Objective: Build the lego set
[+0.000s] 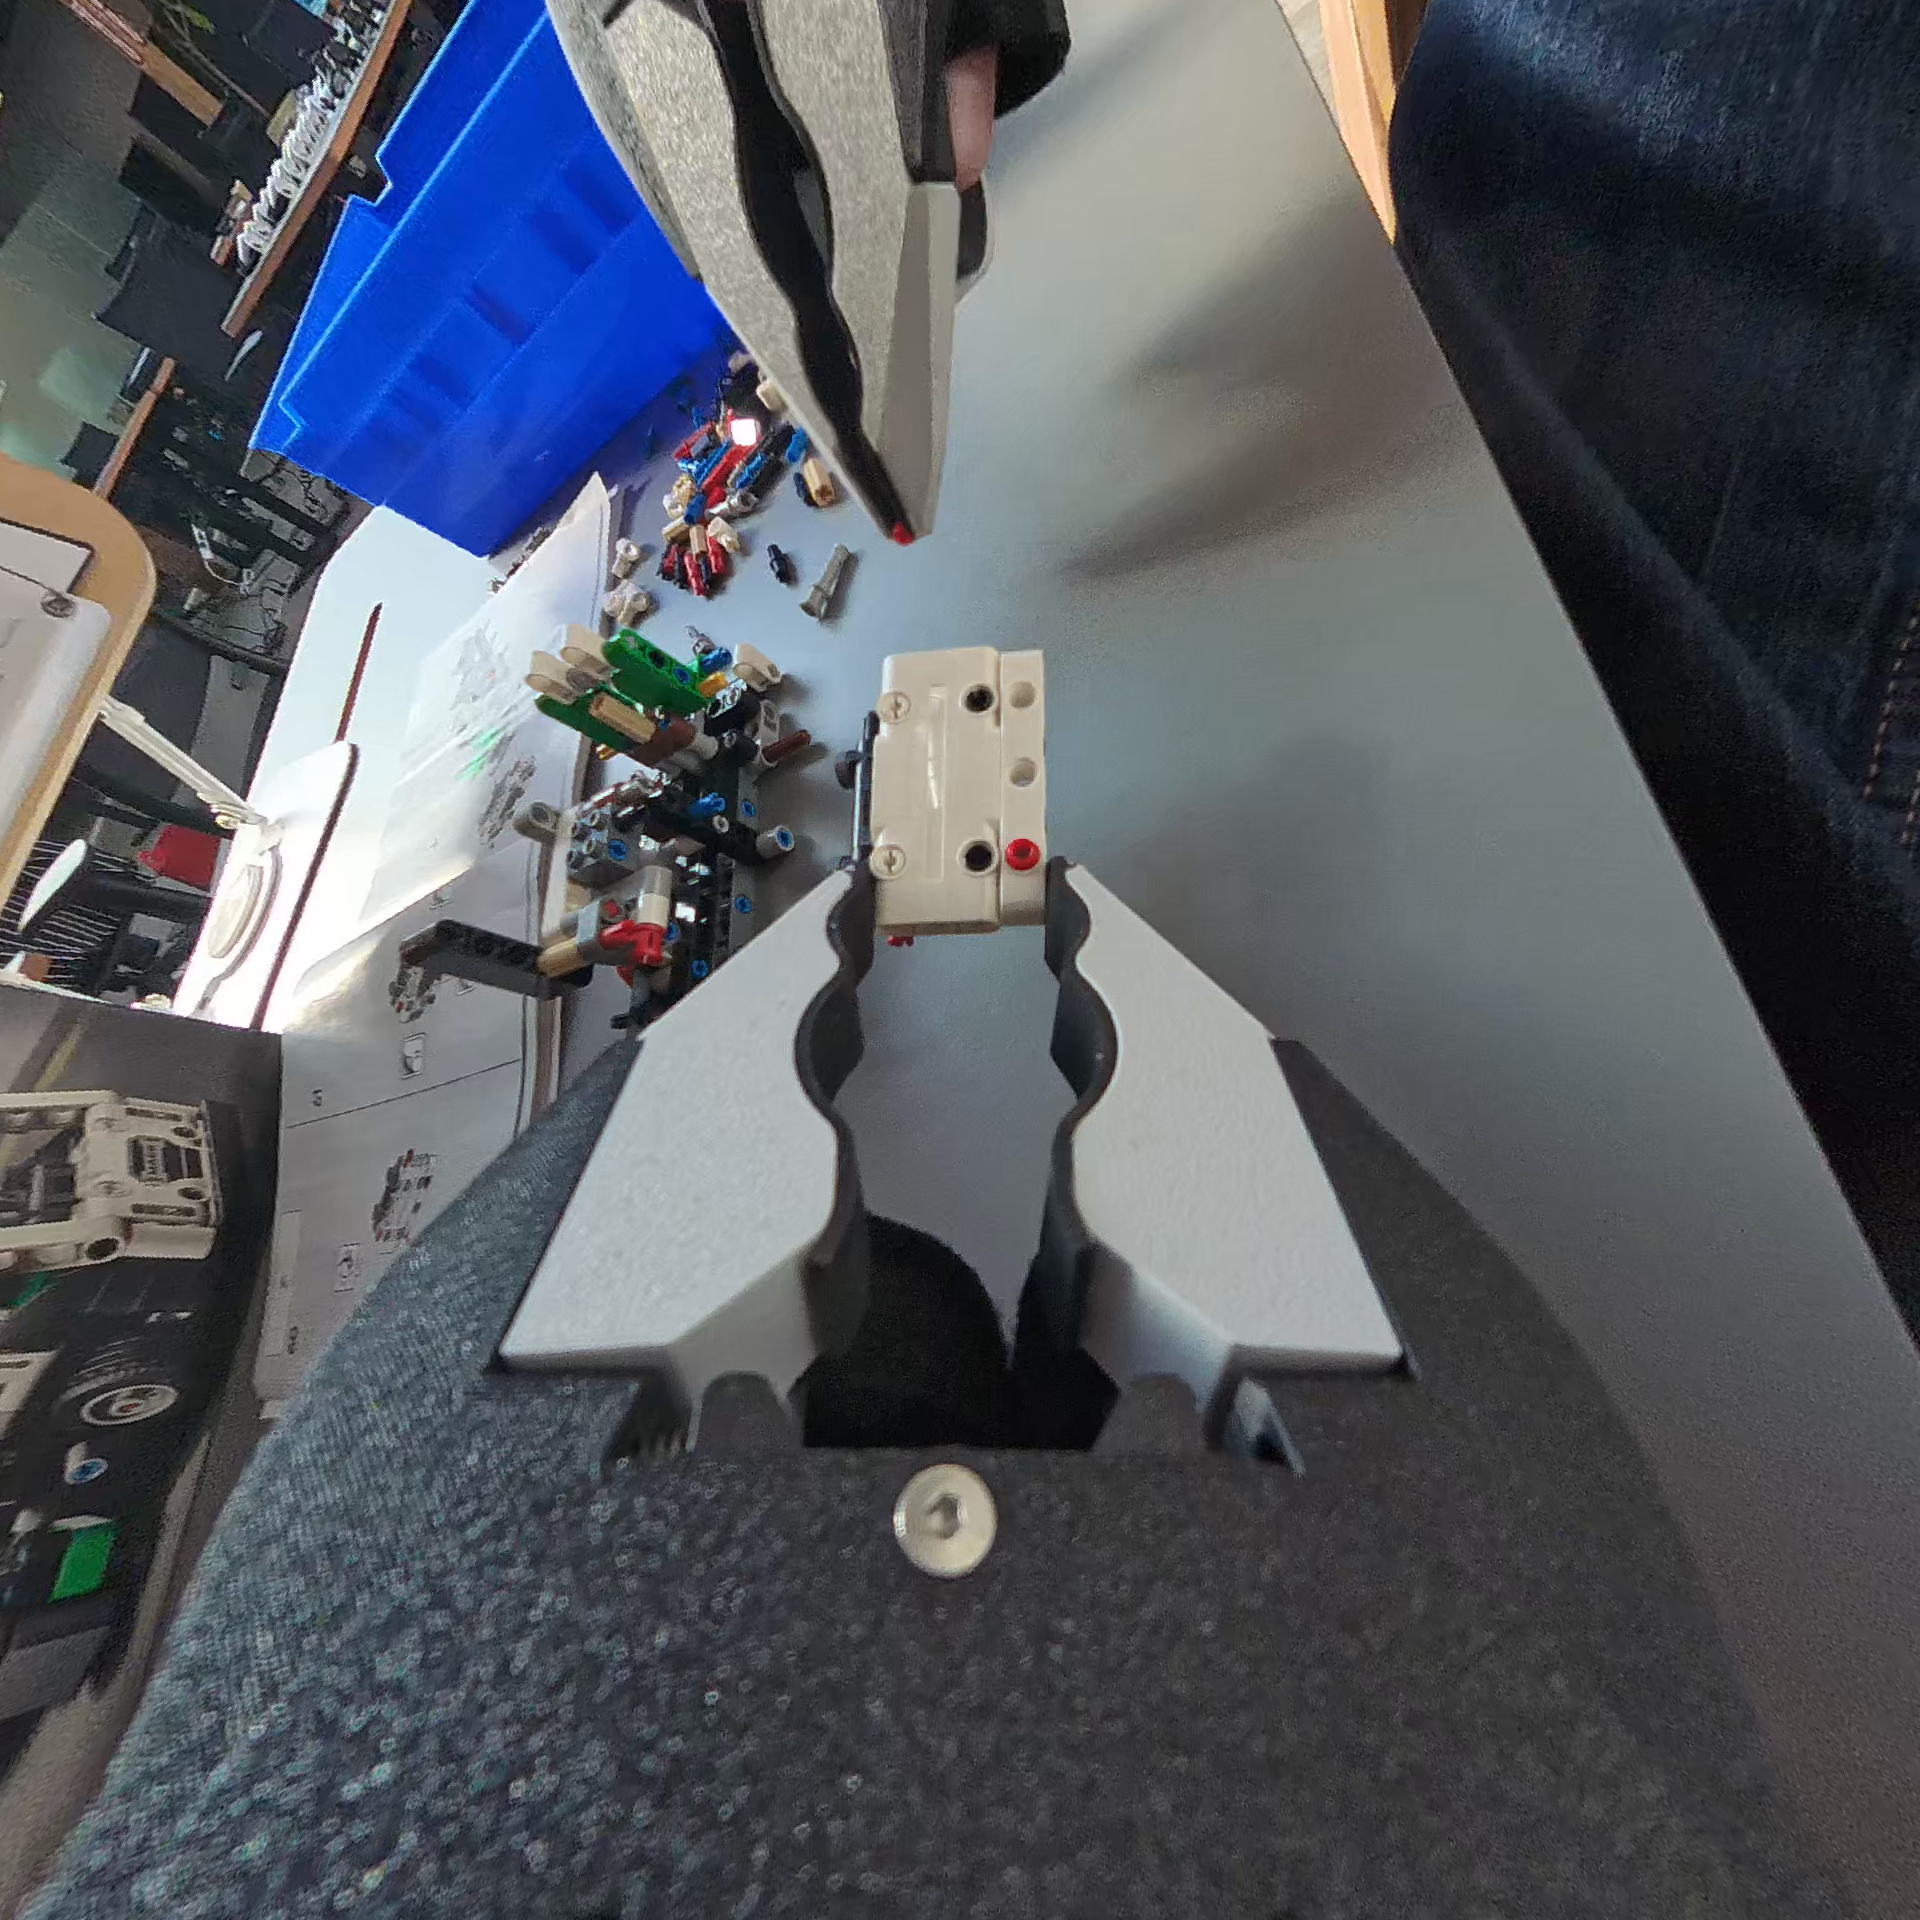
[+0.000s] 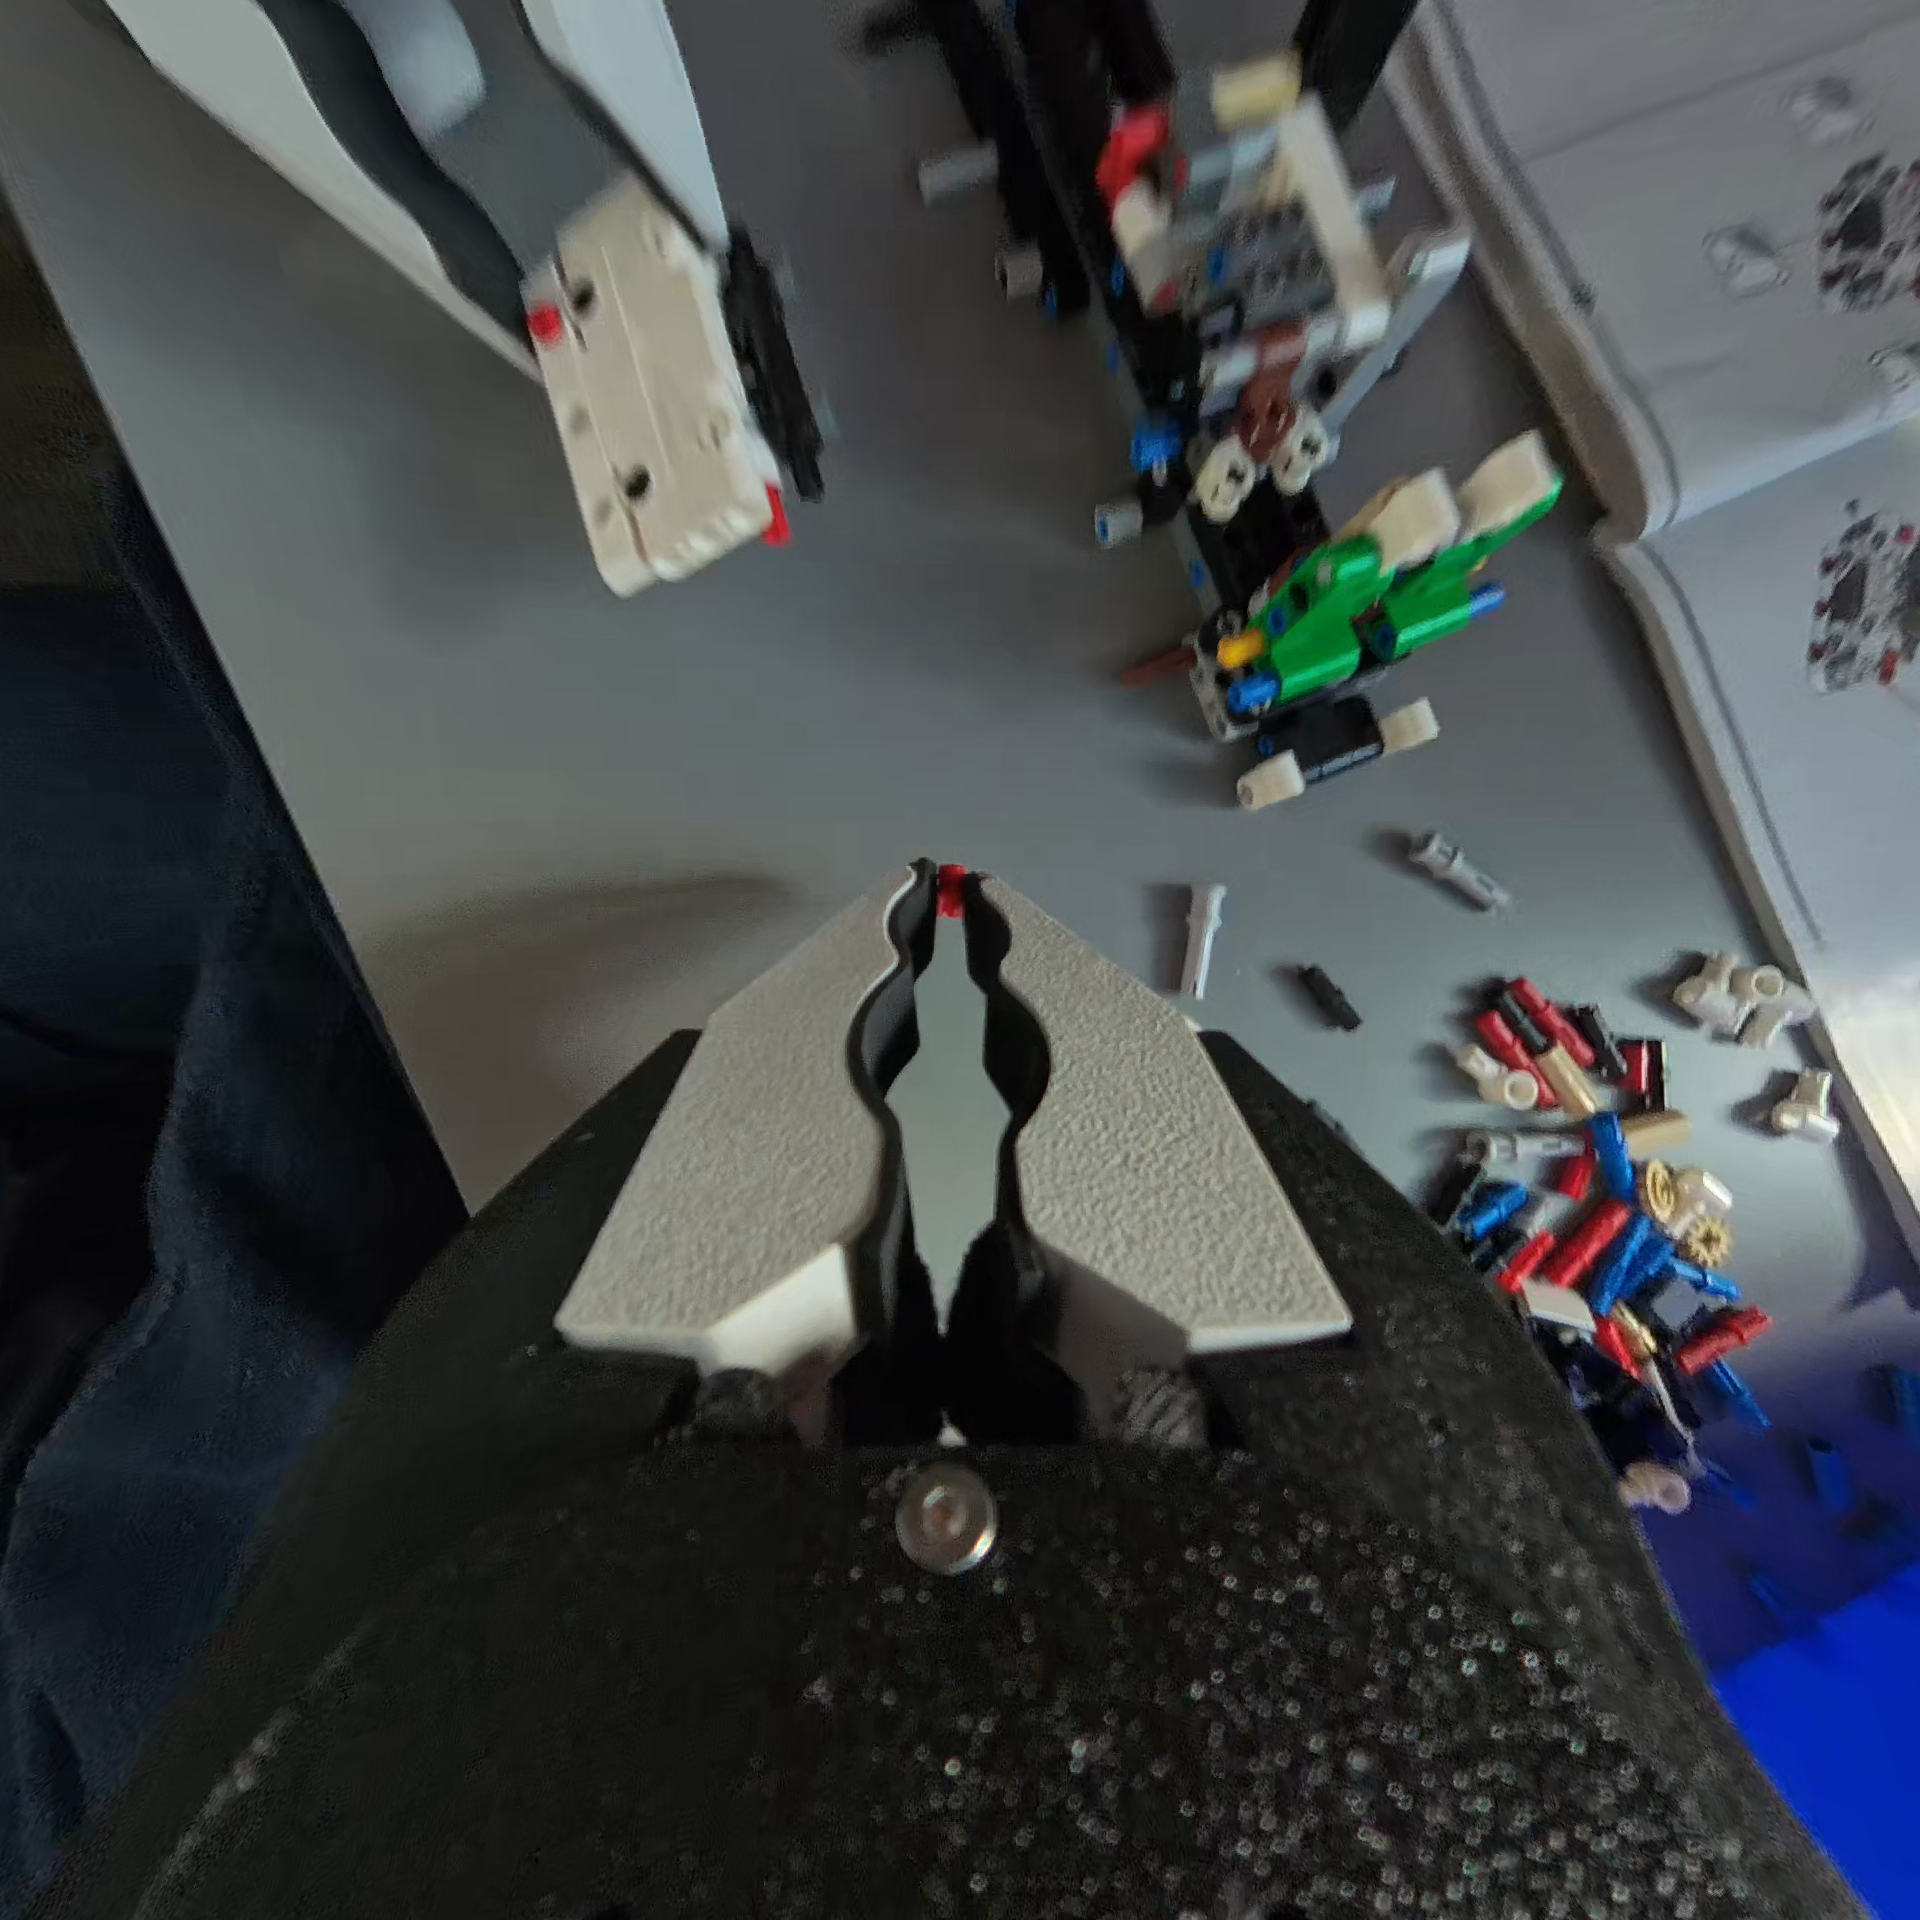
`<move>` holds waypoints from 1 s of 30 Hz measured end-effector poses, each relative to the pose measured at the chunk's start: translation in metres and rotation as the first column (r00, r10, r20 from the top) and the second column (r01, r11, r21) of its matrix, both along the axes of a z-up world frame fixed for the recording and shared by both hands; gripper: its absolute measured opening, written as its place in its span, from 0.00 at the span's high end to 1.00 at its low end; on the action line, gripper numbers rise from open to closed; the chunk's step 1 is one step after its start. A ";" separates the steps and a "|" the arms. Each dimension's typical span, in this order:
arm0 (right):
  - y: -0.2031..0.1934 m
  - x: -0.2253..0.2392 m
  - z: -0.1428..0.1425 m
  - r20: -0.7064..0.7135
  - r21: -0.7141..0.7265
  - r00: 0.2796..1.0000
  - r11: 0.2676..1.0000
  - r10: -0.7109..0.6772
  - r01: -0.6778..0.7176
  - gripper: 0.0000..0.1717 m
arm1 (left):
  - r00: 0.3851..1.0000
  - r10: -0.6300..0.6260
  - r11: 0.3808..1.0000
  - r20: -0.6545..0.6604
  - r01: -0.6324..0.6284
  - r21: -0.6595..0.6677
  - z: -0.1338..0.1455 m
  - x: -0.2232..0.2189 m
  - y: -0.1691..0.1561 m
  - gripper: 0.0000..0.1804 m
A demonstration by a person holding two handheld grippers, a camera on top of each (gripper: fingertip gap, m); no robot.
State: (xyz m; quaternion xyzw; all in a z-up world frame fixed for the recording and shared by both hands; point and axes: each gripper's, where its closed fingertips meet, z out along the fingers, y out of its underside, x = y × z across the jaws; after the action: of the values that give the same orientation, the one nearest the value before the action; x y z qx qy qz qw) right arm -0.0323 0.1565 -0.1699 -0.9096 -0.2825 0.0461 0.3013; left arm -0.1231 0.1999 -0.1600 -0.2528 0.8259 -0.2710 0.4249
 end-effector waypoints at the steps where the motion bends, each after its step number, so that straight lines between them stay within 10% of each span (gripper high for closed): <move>1: 0.011 -0.015 0.018 -0.107 0.098 0.994 0.995 0.011 -0.001 0.98 | 1.000 0.002 0.999 -0.008 -0.002 -0.037 0.002 0.000 0.000 0.83; 7: 0.044 -0.080 0.086 -0.623 0.362 0.781 0.901 0.044 0.238 0.98 | 0.994 -0.031 0.904 -0.108 -0.019 -0.427 0.022 0.000 -0.002 0.83; 30: 0.061 -0.083 0.043 -0.434 0.423 0.895 0.853 -0.106 0.306 0.98 | 0.966 0.036 0.796 -0.256 -0.183 -0.577 0.015 0.007 0.018 0.83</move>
State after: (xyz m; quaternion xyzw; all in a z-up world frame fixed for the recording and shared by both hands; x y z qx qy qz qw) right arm -0.1150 0.2170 -0.1267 -0.8027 -0.1171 0.1237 0.5715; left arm -0.1161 0.2180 -0.1445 -0.4508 0.7267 -0.4597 0.2395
